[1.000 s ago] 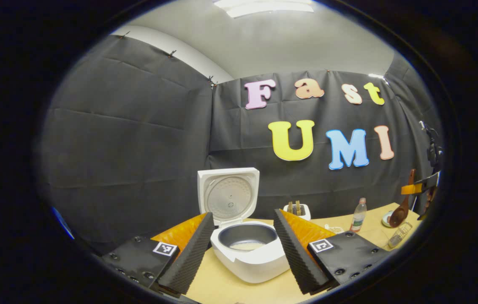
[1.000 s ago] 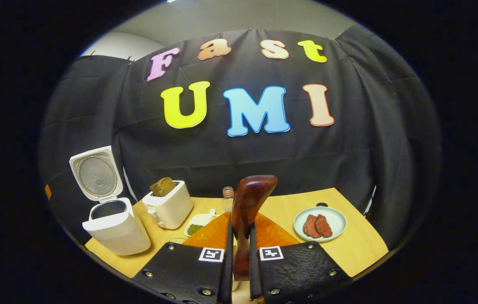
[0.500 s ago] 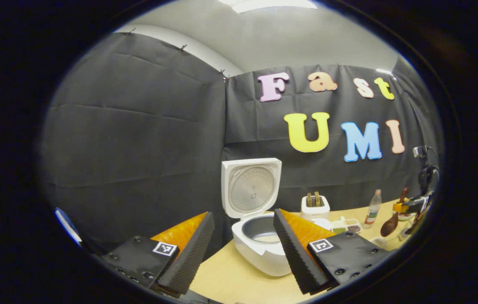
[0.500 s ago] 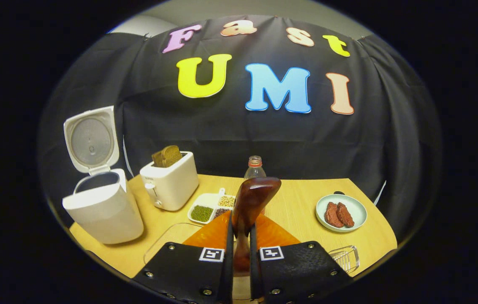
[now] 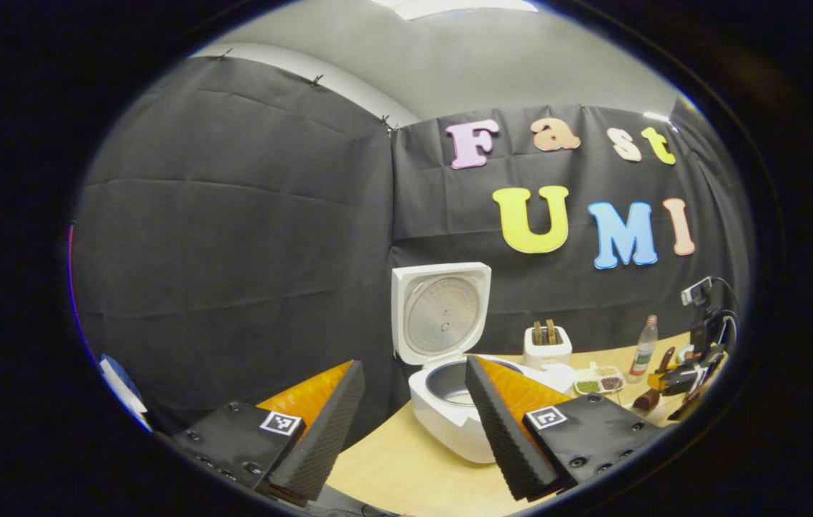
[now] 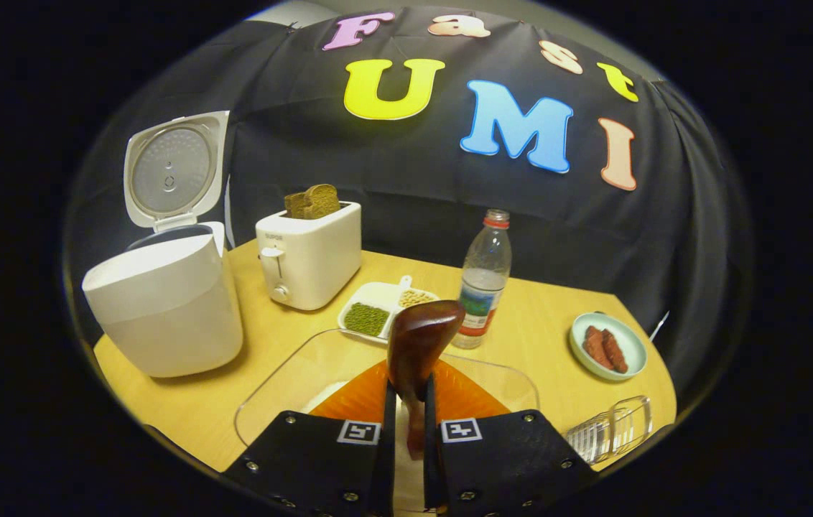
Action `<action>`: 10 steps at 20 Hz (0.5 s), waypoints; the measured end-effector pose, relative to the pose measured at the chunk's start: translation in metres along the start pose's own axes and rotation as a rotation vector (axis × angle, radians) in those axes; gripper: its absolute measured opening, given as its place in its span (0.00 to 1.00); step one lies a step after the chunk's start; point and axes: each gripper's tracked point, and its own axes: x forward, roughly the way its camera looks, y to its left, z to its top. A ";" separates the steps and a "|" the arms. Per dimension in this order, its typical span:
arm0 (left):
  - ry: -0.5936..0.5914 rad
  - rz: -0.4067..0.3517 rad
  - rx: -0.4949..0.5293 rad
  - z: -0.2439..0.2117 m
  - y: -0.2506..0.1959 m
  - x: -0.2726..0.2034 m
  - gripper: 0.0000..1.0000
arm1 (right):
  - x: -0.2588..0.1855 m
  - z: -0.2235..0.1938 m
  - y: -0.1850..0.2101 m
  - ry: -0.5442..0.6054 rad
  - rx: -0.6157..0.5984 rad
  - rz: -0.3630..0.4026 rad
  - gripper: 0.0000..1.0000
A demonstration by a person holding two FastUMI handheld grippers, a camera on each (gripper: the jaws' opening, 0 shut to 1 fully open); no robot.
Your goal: Close the left gripper, press the button to open the rice cooker; take a wooden spoon from the chopstick holder with the right hand, scoop a spoonful of rice and pour it into the rice cooker, then put the wooden spoon back into the chopstick holder.
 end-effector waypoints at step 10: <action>-0.020 -0.015 -0.007 0.010 -0.017 -0.001 0.98 | 0.004 -0.003 -0.021 0.120 0.728 0.148 0.17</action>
